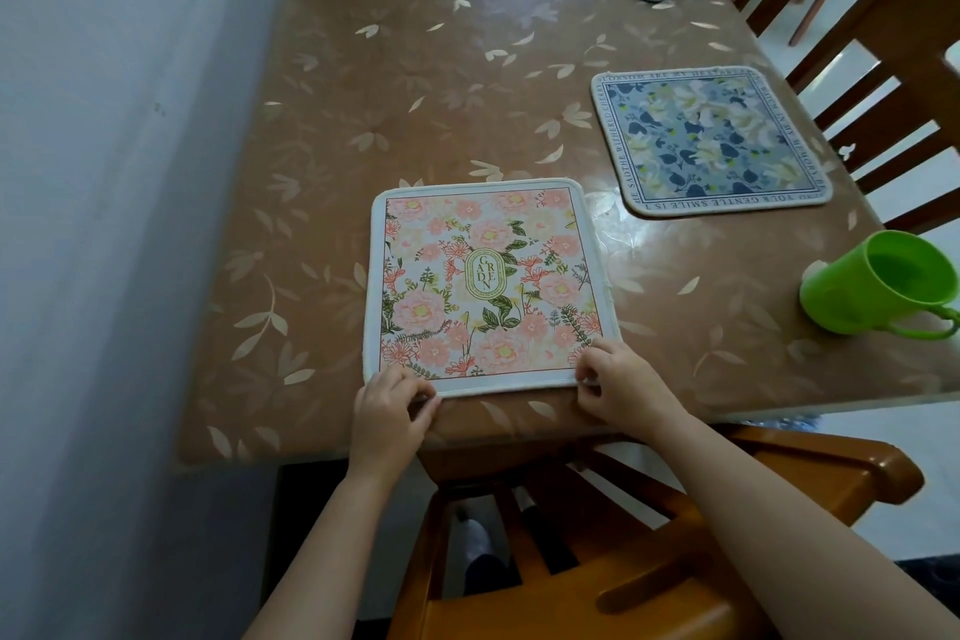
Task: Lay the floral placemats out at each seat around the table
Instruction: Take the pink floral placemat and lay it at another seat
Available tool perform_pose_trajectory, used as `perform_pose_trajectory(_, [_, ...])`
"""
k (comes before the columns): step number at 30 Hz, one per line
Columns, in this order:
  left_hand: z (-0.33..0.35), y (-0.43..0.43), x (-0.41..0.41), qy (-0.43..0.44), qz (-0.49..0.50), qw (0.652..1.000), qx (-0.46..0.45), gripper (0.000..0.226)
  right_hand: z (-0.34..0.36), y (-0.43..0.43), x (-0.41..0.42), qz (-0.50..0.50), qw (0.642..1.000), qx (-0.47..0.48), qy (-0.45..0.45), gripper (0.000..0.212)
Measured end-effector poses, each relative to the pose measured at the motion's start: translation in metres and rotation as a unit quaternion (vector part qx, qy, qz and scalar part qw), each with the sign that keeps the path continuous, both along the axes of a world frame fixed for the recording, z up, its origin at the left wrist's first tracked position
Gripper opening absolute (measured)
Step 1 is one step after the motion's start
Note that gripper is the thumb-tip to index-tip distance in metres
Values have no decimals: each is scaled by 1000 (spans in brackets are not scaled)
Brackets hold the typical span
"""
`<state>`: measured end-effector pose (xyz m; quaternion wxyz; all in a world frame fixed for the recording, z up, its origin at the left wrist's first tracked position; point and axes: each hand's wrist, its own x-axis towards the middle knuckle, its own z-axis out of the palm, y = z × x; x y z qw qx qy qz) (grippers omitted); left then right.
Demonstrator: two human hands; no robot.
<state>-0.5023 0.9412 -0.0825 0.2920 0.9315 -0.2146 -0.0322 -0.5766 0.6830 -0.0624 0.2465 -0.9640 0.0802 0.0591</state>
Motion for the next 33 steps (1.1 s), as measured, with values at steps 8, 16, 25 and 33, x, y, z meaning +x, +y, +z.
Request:
perform_pose_trajectory(8, [0,1,-1,-6,-9,1000,5,14,-1,0,0,-3,1000,5,4,5])
perform_pose_trajectory(16, [0,1,-2,-6,-8,1000,8,13,-1,-1,-1,7,1000,1,12,6])
perform_pose_trajectory(25, [0,-3,-2,-6,2,1000,25,19,-4,-2,-1,15,1000,-4,6,7])
perform_pose_trajectory(33, [-5,-5,0,2,14,1000,27,20,-3,-3,0,26,1000,-10,10,7])
